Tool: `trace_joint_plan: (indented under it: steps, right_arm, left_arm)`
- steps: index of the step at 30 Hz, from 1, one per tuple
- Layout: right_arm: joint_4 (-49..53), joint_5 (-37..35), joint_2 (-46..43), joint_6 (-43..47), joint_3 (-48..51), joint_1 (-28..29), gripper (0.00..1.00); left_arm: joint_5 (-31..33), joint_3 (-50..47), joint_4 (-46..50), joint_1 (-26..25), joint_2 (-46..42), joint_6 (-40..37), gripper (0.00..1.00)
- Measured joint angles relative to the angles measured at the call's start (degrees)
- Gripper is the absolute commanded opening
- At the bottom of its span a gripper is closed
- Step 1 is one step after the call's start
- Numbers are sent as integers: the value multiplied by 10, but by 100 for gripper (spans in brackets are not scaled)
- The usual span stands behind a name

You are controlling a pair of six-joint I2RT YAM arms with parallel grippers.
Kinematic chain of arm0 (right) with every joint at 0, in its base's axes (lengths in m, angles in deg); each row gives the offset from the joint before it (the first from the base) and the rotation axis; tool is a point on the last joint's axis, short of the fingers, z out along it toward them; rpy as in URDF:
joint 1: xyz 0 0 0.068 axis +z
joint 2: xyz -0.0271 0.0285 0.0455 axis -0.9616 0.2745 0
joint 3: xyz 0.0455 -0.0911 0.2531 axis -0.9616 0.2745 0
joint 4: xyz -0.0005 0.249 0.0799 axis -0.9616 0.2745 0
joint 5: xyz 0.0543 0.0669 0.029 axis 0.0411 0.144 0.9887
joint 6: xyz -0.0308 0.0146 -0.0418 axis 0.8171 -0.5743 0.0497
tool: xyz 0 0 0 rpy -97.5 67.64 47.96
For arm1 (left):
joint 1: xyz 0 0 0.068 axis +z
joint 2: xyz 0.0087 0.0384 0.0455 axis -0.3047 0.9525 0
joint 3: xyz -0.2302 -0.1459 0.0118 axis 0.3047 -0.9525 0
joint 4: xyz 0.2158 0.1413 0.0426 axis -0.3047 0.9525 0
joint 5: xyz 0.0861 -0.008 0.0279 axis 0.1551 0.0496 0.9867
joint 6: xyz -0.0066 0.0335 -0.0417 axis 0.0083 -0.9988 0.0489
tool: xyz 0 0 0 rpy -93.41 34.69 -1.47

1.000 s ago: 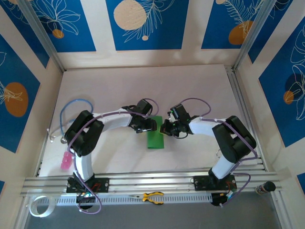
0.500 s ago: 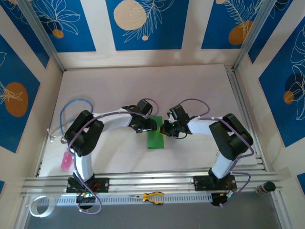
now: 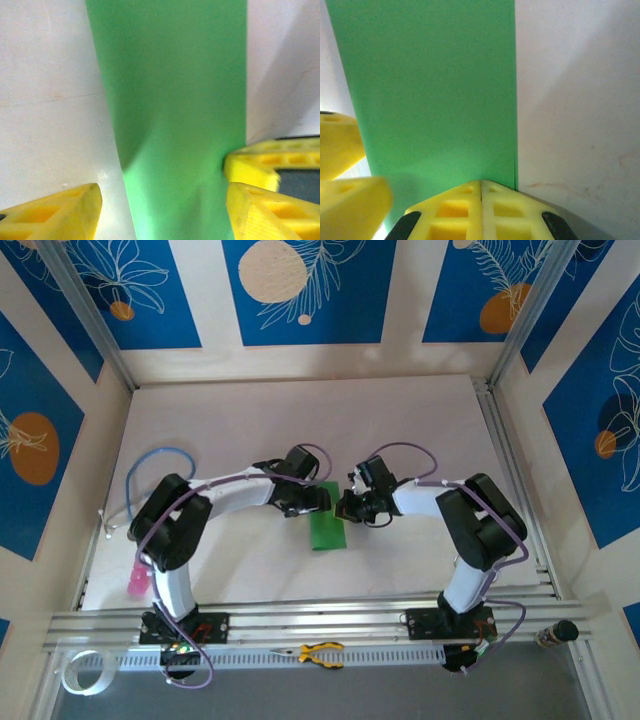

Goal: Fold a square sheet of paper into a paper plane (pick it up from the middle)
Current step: Hold the square sheet of paper at the center of the table, then first fold the square sheet of paper in half at the center of the table.

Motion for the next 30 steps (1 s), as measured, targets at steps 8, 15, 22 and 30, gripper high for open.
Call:
trace_joint_plan:
  steps: [8,15,22,30]
  right_arm:
    - [36,7,22,47,-36,-5,0]
    - [45,8,25,54,-42,-5,0]
    - [48,7,26,54,-44,-5,0]
    - [50,8,27,54,-46,-5,0]
  left_arm:
    - [15,-33,-9,11,-96,8,53]
    - [-36,-91,-102,30,-113,20,0]
    - [-116,-115,-220,32,-94,24,0]
    - [-137,-150,-268,32,-66,15,0]
